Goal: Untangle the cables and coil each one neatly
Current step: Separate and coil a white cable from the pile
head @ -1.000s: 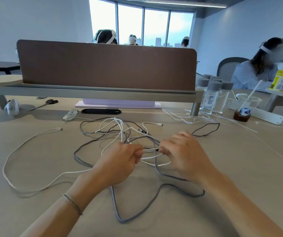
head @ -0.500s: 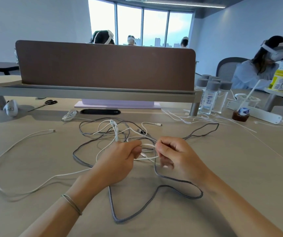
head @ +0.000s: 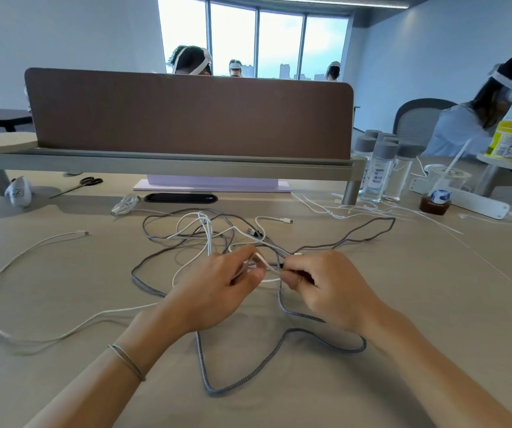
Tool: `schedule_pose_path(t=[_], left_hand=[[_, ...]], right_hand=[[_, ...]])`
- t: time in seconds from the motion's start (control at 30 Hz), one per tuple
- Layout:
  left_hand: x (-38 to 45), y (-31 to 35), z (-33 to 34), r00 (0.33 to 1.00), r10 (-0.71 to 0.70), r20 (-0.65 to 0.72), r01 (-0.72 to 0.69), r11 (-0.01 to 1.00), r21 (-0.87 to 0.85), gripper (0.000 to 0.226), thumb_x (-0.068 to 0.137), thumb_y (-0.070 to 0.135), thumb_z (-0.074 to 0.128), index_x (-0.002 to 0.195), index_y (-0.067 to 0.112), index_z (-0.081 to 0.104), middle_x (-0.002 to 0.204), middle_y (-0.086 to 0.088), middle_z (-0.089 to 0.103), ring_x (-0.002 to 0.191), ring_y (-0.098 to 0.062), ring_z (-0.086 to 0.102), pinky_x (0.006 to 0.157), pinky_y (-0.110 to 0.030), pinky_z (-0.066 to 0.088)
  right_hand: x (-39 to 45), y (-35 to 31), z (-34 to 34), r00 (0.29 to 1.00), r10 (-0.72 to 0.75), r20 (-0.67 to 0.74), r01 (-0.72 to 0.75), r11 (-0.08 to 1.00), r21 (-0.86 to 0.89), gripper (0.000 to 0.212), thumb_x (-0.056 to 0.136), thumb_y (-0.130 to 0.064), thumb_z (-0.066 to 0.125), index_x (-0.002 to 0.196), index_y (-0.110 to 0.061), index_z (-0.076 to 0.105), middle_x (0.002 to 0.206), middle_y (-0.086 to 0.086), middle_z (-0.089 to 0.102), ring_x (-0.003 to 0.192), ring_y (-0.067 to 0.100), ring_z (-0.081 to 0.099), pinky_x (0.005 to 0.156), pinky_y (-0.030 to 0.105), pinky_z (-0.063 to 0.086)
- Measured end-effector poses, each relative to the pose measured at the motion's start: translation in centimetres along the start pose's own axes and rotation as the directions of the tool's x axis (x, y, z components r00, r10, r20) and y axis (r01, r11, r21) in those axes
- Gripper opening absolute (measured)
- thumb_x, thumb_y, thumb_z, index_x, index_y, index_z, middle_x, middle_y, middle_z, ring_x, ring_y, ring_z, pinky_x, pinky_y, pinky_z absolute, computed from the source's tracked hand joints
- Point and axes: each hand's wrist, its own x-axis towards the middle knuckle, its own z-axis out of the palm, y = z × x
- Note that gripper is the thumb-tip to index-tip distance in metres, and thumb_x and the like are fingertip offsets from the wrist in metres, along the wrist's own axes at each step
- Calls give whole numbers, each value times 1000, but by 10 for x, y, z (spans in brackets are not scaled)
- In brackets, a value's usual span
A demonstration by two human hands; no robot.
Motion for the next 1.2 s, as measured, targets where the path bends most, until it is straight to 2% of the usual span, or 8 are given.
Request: schedule_pose_path(t=[0.1, 0.2, 0.37, 0.53, 0.8, 0.9, 1.03, 1.2], left_hand=[[-3, -1, -5, 1000, 4, 0, -4, 997, 76, 42, 95, 65, 43, 75, 31, 53, 58, -1, 46, 55, -19, 43, 55, -41, 43], [-3, 8, 1, 997, -51, 56, 42, 987, 157, 60, 97, 65, 37, 67, 16, 54, 58, -4, 52, 57, -21, 48, 55, -34, 42], [-1, 15, 13, 987, -64, 149, 29, 974, 224, 34, 105, 38, 39, 78, 27, 57, 63, 13, 49, 62, 1, 46, 60, -23, 31], [4, -13, -7, 990, -143, -2, 140, 965, 222, 32, 98, 37, 36, 68, 30, 46, 59, 4, 52, 62, -20, 50, 63, -36, 45], [2, 13, 19, 992, -11, 125, 8, 1000, 24, 30, 104, 25, 43, 77, 30, 56, 64, 27, 55, 61, -1, 49, 58, -20, 31], [5, 2, 12, 996, -73, 57, 82, 980, -183, 37, 104, 12, 43, 71, 27, 51, 54, 15, 47, 51, -5, 38, 53, -19, 30], [9, 4, -4, 966, -243, 90, 240, 711, -661, 32, 108, 12, 35, 84, 6, 55, 53, -1, 44, 45, -11, 35, 45, -21, 25], [27, 24, 9, 916, -322, 241, 388, 547, -742, 42, 108, 34, 33, 82, 11, 55, 58, -5, 48, 47, -15, 40, 44, -22, 31]], right_hand=[[-1, 10, -4, 999, 41, -26, -43, 997, -62, 40, 96, -33, 60, 61, -38, 43, 54, -6, 48, 56, 15, 44, 51, 26, 27], [-2, 6, 1, 999, 23, -25, -25, 994, -105, 30, 94, -37, 60, 67, -28, 51, 56, -5, 51, 58, 15, 45, 53, 30, 30], [-2, -6, 13, 995, -100, 3, 99, 980, -172, 26, 97, -38, 59, 73, -27, 59, 55, -7, 45, 56, 17, 41, 53, 26, 24], [0, 18, -8, 996, 45, -82, -49, 998, -45, 31, 100, -33, 57, 71, -25, 54, 53, -2, 53, 52, 18, 47, 53, 34, 39], [-1, -4, 9, 997, -76, 1, 76, 994, -77, 19, 95, -31, 54, 79, -32, 64, 63, -4, 61, 61, 17, 53, 59, 32, 41], [1, 7, -2, 999, 38, -18, -37, 999, 37, 28, 100, -32, 55, 73, -25, 58, 57, -3, 55, 55, 14, 48, 57, 34, 39], [0, 22, -13, 978, 199, -62, -175, 945, 275, 33, 101, -21, 56, 69, -22, 61, 54, -3, 45, 53, 9, 36, 57, 34, 32], [5, 12, 2, 973, 232, 11, -216, 888, 406, 32, 102, -23, 54, 72, -22, 65, 53, -6, 46, 54, 15, 43, 58, 47, 43]])
